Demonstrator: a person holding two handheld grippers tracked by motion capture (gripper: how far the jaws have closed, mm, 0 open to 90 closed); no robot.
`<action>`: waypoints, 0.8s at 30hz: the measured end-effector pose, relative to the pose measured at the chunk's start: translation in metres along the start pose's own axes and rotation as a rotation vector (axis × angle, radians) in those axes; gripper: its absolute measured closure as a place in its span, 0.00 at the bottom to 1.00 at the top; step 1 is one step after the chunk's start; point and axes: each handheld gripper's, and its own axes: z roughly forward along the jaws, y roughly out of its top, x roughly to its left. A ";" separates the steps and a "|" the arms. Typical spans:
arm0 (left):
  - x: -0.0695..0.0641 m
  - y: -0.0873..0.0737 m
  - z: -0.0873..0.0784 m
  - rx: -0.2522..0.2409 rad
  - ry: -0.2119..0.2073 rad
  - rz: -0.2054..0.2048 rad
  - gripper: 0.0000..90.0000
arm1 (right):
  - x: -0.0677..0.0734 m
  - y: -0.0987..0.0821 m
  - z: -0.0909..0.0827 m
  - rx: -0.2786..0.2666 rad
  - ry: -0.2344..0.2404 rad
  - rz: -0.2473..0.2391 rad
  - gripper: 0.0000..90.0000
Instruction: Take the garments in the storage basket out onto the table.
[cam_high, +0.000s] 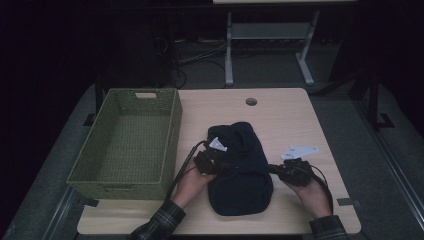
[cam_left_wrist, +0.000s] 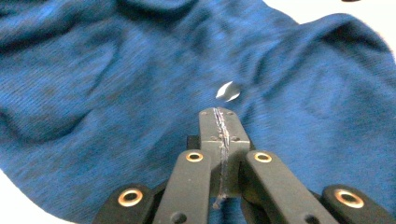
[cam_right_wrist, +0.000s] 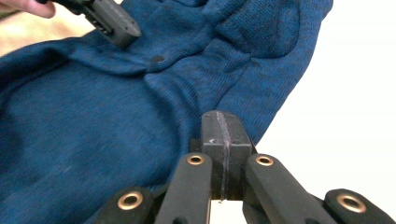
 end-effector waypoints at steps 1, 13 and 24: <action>-0.004 0.002 0.000 0.000 -0.014 0.013 1.00 | 0.001 -0.002 -0.003 0.002 0.003 0.003 1.00; -0.075 0.008 0.039 0.077 -0.147 0.188 1.00 | -0.008 -0.005 0.011 0.022 0.001 0.006 1.00; -0.076 0.003 0.037 0.132 -0.165 0.213 1.00 | -0.014 0.004 0.043 0.133 -0.060 -0.031 1.00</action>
